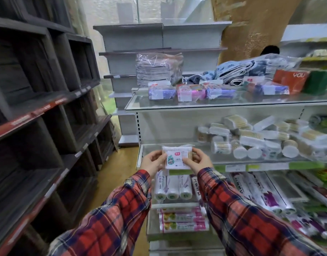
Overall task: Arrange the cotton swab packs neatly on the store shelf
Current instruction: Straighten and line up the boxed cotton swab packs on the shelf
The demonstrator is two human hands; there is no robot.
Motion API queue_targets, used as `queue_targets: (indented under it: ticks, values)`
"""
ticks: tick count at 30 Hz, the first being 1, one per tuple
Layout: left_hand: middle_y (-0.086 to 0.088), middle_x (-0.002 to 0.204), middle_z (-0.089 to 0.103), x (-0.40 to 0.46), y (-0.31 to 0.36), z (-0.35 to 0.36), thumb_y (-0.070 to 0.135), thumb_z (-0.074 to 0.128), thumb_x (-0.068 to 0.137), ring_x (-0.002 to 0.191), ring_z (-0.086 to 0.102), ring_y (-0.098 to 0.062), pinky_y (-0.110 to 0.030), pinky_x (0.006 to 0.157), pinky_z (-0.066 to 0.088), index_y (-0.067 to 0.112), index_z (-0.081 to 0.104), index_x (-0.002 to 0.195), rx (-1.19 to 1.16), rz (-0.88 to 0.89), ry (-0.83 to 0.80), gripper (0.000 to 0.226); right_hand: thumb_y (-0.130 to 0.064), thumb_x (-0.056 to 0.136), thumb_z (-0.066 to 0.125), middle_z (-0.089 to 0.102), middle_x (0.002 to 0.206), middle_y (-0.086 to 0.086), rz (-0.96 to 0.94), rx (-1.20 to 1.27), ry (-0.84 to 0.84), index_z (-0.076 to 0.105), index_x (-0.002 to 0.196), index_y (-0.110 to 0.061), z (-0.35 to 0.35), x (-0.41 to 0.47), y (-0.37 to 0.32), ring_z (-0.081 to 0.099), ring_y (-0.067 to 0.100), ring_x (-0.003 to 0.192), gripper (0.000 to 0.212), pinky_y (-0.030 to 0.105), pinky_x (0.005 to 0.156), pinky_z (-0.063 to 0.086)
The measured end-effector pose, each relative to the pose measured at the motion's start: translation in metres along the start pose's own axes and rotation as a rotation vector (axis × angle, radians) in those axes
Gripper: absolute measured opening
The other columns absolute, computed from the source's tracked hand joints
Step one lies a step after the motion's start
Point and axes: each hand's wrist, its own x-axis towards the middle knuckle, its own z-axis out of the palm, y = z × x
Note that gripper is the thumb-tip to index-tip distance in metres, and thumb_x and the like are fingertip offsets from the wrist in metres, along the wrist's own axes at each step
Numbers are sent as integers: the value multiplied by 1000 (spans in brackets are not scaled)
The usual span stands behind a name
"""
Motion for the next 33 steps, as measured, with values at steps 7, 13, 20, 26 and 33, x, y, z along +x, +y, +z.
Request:
queue_targets:
  ticks: [7, 13, 20, 26, 33]
  values:
    - [-6, 106, 68, 30, -9, 16, 5, 69, 84, 97, 66, -20, -28, 76, 55, 7, 59, 119, 48, -4, 29, 36, -9, 77, 75, 63, 116, 6, -7, 2, -30, 55, 125, -9, -8, 44, 16, 60, 18, 101, 52, 36, 98, 48]
    - [-7, 108, 68, 58, -11, 10, 5, 69, 84, 89, 66, -14, -19, 65, 50, 5, 59, 121, 77, 1, 69, 38, -3, 76, 74, 65, 113, 12, -33, 17, -45, 55, 123, -3, 6, 76, 20, 62, 18, 98, 50, 28, 92, 48]
    - [-14, 113, 65, 98, -21, -3, 1, 68, 84, 95, 63, -21, -24, 73, 54, 0, 55, 123, 61, -17, 101, 41, 1, 77, 73, 65, 114, 20, 4, 24, -70, 52, 122, -2, 28, 112, 24, 63, 22, 99, 50, 30, 91, 49]
    - [-15, 116, 67, 139, -33, -19, -2, 68, 83, 100, 66, -24, -25, 72, 56, 2, 56, 124, 28, -45, 62, 44, 2, 82, 68, 63, 118, 13, 53, -21, -103, 47, 129, -4, 46, 144, 26, 59, 18, 97, 52, 26, 88, 48]
    - [-11, 115, 66, 182, -42, -33, 6, 75, 79, 105, 64, -25, -43, 95, 53, 14, 55, 114, 101, -35, 35, 41, 3, 82, 66, 55, 126, 7, 71, -126, -175, 37, 134, -3, 61, 178, 28, 56, 24, 115, 60, 28, 100, 44]
